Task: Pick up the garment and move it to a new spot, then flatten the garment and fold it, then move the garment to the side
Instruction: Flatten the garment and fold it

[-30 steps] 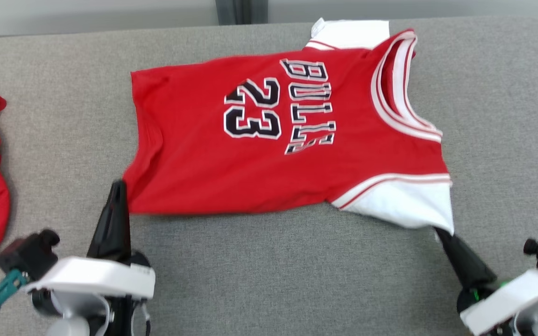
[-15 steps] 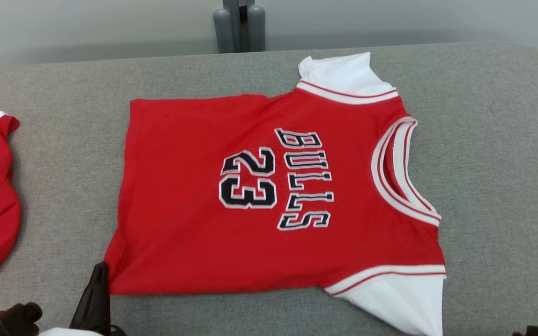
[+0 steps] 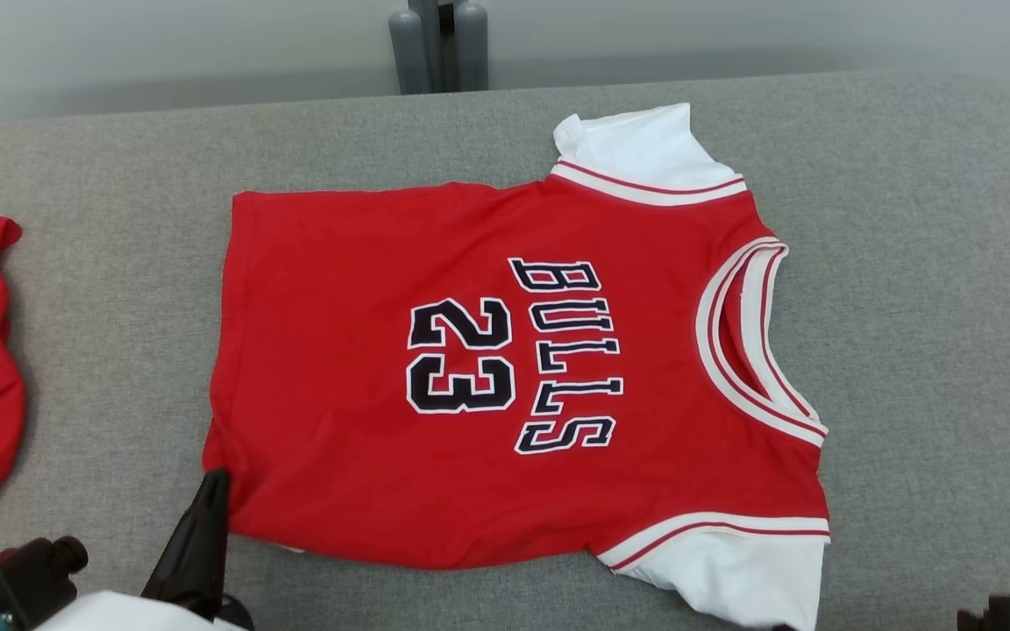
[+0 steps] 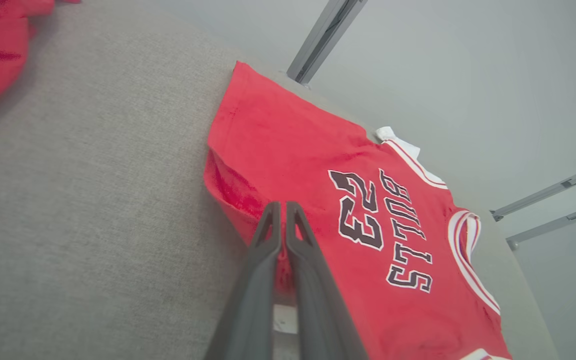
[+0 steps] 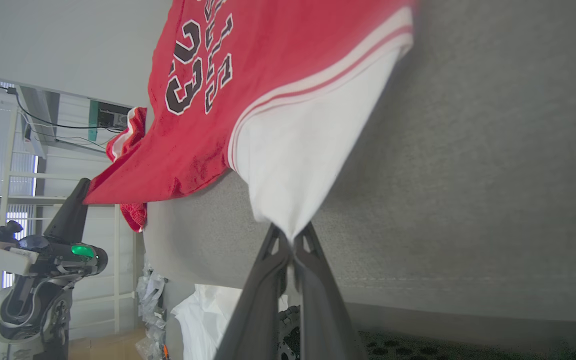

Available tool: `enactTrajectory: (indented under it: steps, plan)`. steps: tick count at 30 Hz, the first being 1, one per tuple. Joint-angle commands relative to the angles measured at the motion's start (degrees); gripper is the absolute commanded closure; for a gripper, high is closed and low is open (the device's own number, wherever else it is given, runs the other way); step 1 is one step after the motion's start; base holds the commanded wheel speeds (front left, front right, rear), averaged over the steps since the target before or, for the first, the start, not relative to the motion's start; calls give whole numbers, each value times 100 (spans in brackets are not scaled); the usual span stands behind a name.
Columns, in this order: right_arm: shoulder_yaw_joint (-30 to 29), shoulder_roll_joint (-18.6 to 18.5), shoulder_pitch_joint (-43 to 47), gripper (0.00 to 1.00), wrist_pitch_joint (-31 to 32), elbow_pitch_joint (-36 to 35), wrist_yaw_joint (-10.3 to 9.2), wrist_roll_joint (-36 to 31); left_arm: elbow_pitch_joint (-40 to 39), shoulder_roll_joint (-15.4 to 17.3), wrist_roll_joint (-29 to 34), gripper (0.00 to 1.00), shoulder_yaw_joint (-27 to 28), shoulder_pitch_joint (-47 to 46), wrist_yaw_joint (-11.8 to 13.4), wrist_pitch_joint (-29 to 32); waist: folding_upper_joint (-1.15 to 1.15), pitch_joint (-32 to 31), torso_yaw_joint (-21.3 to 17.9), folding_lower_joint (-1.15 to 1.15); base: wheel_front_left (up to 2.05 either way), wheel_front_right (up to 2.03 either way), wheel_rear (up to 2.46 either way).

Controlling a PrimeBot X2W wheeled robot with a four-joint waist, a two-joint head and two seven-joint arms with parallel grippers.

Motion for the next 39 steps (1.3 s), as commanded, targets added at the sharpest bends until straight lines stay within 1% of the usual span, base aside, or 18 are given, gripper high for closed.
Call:
enactTrajectory:
  steps: [1,5,6,9,10,13,16,17,21,25,27,31,36,37,38,39]
  plan:
    - [-99,82,-168,100,148,-132,14,220,-60,-47,-148,100,-2,-191,-97,29,0,58,-11,0,0,0,0]
    - [-378,378,-539,100,459,-454,13,1012,-131,-64,-465,100,-67,-566,-325,167,0,177,5,0,0,0,0]
    - [-436,411,-672,100,522,-477,13,1150,-108,-19,-471,100,-47,-668,-355,194,0,208,7,0,0,0,0]
    - [-585,466,-1125,100,636,-384,13,1365,-38,-4,-487,100,36,-954,-373,174,0,284,-18,0,0,0,0]
    - [-585,466,-1125,100,636,-384,13,1365,-38,-4,-487,100,36,-954,-373,174,0,284,-18,0,0,0,0]
    - [-700,549,-1631,100,663,-214,14,1478,68,21,-496,100,139,-1182,-349,121,0,338,-34,0,0,0,0]
    - [-812,531,-2115,100,675,73,13,1428,152,-18,-567,100,247,-1339,-308,79,0,412,-30,0,0,0,0]
    - [-821,576,-2295,100,677,195,14,1464,191,-31,-594,100,274,-1401,-307,64,0,447,-27,0,0,0,0]
    - [-875,571,-2967,100,737,791,14,1428,428,-133,-815,100,272,-1679,-408,98,0,609,29,0,0,0,0]
    - [-882,568,-3628,100,773,1445,13,1312,771,-213,-907,100,227,-1984,-456,104,0,792,109,0,0,0,0]
    - [-865,554,-3909,100,786,1746,13,1245,958,-202,-931,100,209,-2111,-465,129,0,898,142,0,0,0,0]
    - [-812,536,-4385,100,794,2294,13,1129,1375,-235,-978,100,190,-2326,-523,101,0,1088,188,0,0,0,0]
    - [-715,546,-4780,100,619,2778,13,942,1830,-307,-963,100,148,-2600,-659,-31,0,1203,220,0,0,0,0]
    - [-684,557,-4800,93,610,2784,13,938,1886,-331,-982,87,152,-2650,-679,-71,0,1203,216,0,0,0,0]
    - [-672,555,-4811,60,523,2747,14,920,1957,-345,-984,51,155,-2684,-700,-105,0,1194,211,0,0,0,0]
    - [-648,541,-4788,0,468,2713,13,897,2003,-349,-956,0,157,-2714,-714,-162,0,1175,208,0,0,0,0]
